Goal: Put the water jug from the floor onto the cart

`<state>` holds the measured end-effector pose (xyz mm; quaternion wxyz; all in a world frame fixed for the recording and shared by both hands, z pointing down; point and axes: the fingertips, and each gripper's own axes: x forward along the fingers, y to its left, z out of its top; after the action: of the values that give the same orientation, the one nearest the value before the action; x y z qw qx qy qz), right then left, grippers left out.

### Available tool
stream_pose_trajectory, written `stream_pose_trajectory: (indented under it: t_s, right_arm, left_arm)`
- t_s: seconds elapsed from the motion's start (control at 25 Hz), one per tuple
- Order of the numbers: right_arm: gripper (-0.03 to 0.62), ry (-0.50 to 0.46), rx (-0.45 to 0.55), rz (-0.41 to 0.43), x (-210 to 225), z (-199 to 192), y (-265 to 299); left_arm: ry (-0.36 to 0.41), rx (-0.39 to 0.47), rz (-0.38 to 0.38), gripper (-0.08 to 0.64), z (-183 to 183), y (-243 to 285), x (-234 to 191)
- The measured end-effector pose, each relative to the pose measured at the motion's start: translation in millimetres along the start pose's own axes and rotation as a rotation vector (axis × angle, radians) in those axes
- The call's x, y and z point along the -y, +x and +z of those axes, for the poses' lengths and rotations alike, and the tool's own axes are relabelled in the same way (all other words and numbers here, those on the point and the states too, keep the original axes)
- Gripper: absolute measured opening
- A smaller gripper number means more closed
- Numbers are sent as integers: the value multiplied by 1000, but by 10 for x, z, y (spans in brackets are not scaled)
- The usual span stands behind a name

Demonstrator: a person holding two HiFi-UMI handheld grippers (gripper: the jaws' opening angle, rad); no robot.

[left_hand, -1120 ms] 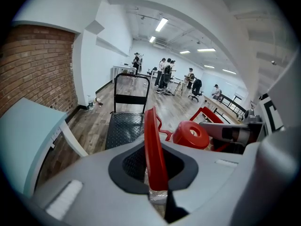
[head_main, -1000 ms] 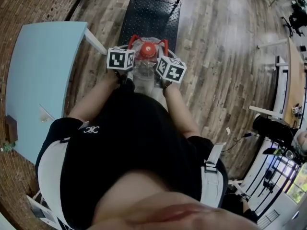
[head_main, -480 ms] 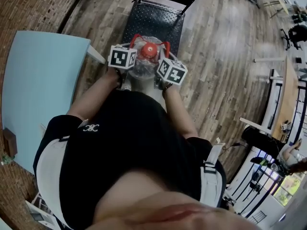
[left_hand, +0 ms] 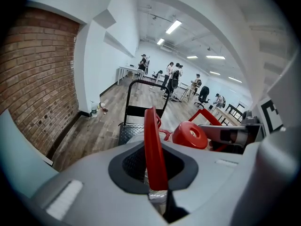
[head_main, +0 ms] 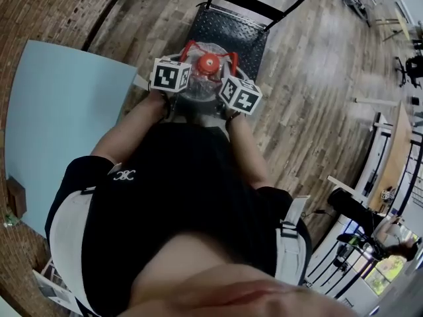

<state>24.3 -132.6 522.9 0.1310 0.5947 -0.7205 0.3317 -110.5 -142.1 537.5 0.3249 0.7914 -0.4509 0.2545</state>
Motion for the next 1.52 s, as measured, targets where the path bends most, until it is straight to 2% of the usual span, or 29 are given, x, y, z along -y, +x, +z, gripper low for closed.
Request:
stream_pose_trajectory:
  t_s: [0.24,0.44,0.8,1.2,1.52]
  right_arm:
    - [17,11,-19,4,-56,10,192]
    - [17,12,-42,14,-90,42,335]
    - [18,15,-49,25,123,302,590]
    - [17,20,-78,34,629,586,847]
    - [17,48,-103,67,1076,707,1024]
  left_arm:
    - [15,1,13,26,108,32,-150]
    - [-22,-35,13,26,72,163,-267]
    - [-33,-48,14,27,328,473,-232]
    - [-18,-43,40,26,761,931,-21]
    - [-26,-78,59,27,875,1331,218]
